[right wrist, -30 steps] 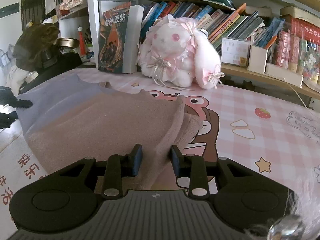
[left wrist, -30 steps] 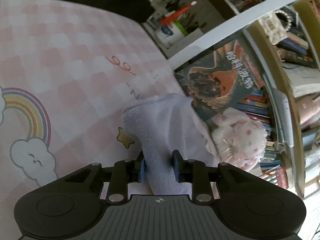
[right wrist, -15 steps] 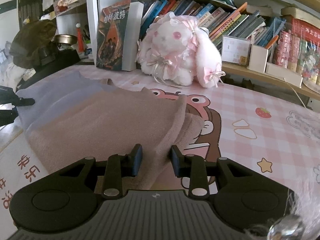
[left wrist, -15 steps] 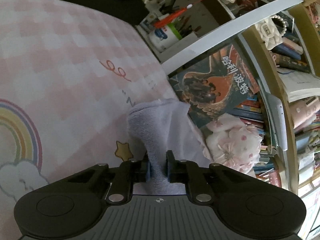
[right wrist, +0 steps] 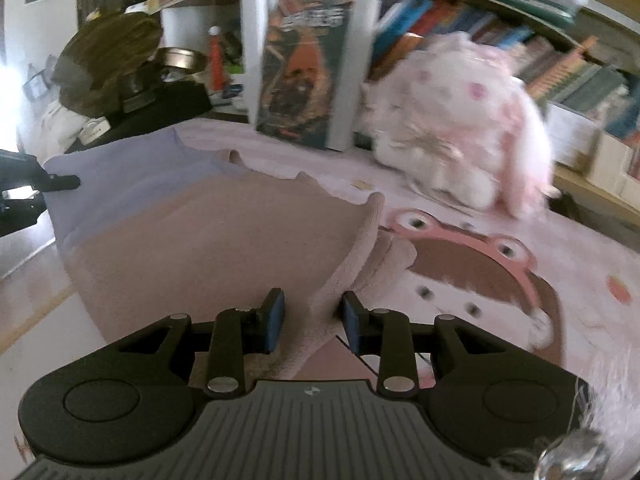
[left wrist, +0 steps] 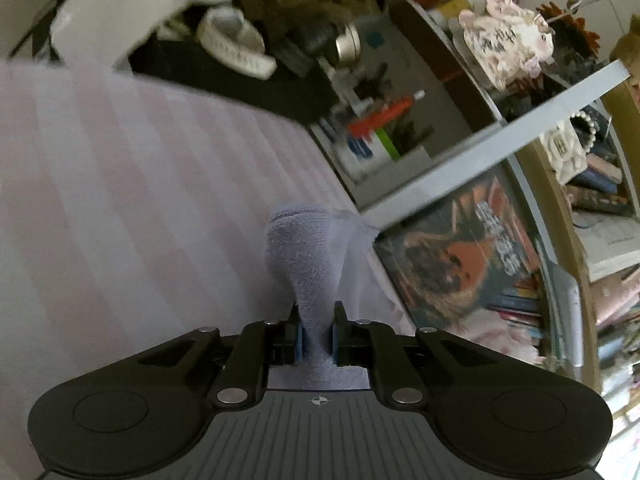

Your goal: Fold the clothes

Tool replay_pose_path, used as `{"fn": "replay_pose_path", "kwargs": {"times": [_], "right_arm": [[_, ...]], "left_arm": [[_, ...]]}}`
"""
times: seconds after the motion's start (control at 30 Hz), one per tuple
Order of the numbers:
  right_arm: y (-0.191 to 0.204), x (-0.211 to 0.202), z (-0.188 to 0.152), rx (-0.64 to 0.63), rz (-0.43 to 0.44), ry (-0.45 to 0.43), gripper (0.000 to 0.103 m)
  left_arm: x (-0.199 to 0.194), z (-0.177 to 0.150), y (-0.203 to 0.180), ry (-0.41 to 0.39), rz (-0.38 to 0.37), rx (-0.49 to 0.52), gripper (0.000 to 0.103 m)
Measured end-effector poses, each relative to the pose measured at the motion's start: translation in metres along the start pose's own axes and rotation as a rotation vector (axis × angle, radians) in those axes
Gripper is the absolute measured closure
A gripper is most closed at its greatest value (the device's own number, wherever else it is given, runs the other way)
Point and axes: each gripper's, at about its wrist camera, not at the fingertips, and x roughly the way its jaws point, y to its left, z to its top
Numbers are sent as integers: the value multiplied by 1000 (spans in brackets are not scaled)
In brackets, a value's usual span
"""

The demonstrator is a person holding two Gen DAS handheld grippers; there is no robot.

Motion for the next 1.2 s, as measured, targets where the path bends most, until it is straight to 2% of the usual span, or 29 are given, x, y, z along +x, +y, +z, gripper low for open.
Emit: {"fn": "replay_pose_path", "kwargs": {"times": [0.2, 0.33, 0.43, 0.47, 0.73, 0.83, 1.03, 1.2], "right_arm": [[21, 25, 16, -10, 32, -17, 73], [25, 21, 13, -48, 56, -36, 71], [26, 11, 7, -93, 78, -49, 51], [27, 8, 5, -107, 85, -54, 49], [31, -18, -10, -224, 143, -88, 53], [25, -16, -9, -172, 175, -69, 57], [8, -7, -13, -32, 254, -28, 61], [6, -7, -15, -6, 265, -28, 61]], "left_arm": [[-1, 22, 12, -27, 21, 7, 93], [2, 27, 16, -24, 30, 16, 93], [1, 28, 16, -22, 29, 22, 93], [1, 28, 16, -21, 28, 20, 93], [-1, 27, 11, -27, 36, 27, 93], [-4, 27, 2, -39, 42, 51, 93], [-20, 22, -35, -75, 17, 171, 94], [-37, 8, -87, -98, -41, 325, 94]]}}
